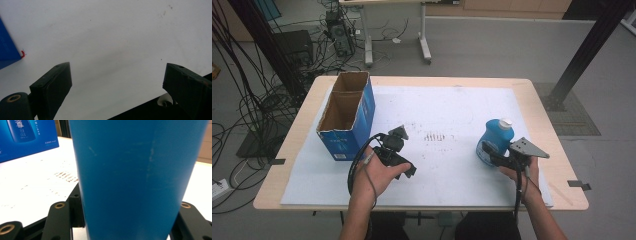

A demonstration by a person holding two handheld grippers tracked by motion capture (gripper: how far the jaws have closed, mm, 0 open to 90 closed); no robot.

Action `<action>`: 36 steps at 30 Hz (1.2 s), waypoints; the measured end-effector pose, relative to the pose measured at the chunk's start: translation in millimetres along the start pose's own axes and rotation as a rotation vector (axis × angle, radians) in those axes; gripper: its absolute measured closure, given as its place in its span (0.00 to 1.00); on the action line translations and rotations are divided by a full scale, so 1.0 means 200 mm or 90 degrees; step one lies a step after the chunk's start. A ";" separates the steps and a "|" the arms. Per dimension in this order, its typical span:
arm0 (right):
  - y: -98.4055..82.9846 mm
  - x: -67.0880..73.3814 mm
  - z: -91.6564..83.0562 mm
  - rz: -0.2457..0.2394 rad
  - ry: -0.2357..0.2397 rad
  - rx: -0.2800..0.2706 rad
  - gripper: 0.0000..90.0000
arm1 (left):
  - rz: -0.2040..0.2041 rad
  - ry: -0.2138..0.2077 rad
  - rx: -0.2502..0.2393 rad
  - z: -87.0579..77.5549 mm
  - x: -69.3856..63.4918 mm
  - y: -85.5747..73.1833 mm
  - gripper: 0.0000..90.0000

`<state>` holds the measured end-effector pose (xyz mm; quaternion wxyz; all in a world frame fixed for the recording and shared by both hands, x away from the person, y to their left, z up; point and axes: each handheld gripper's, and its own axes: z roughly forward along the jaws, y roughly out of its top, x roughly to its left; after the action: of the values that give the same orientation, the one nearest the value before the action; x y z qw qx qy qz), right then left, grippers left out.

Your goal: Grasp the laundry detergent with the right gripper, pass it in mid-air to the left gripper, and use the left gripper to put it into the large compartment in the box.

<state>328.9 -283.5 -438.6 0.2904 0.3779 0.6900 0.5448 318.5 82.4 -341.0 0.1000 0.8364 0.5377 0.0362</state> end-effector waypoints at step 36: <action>0.41 -0.01 0.00 -0.019 0.209 0.049 0.49 | 0.199 -0.069 -0.066 -0.45 -0.07 0.24 0.10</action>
<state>347.3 -275.9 -358.6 0.1670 0.2844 0.7538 0.5684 339.5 61.9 -242.2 0.1648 0.9044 0.3922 0.0338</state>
